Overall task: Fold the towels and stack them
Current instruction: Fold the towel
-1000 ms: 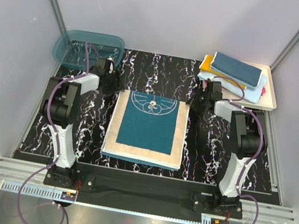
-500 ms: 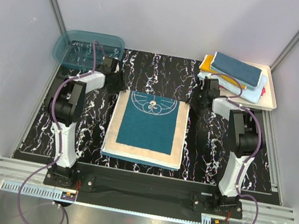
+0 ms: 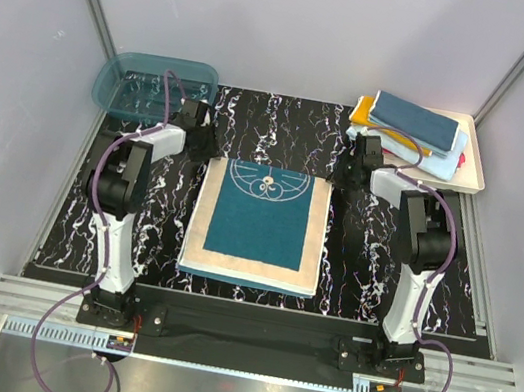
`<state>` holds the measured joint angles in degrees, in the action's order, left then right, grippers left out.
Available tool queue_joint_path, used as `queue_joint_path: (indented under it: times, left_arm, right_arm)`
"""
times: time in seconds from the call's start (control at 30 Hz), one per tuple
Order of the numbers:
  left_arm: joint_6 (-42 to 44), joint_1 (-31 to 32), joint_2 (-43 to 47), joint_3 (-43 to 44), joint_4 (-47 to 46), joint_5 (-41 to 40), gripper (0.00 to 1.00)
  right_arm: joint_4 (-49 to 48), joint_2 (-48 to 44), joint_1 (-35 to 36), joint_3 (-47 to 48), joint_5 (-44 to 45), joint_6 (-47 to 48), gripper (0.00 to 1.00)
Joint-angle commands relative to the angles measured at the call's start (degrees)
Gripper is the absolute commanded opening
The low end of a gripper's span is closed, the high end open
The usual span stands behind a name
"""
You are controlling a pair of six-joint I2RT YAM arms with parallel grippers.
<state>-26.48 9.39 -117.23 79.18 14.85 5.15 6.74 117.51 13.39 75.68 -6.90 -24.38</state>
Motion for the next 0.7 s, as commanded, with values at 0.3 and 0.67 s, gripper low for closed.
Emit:
queue_joint_path:
  times: [0.3, 0.67]
  left_arm:
    - [0.20, 0.28, -2.74, 1.07, -2.90, 0.83, 0.27]
    - [-2.70, 0.19, 0.33, 1.86, -10.62, 0.57, 0.00]
  right_arm:
    - [3.45, 3.16, 0.68, 3.60, 0.74, 1.35, 0.18]
    - [6.09, 4.74, 0.59, 10.36, 2.59, 2.50, 0.02]
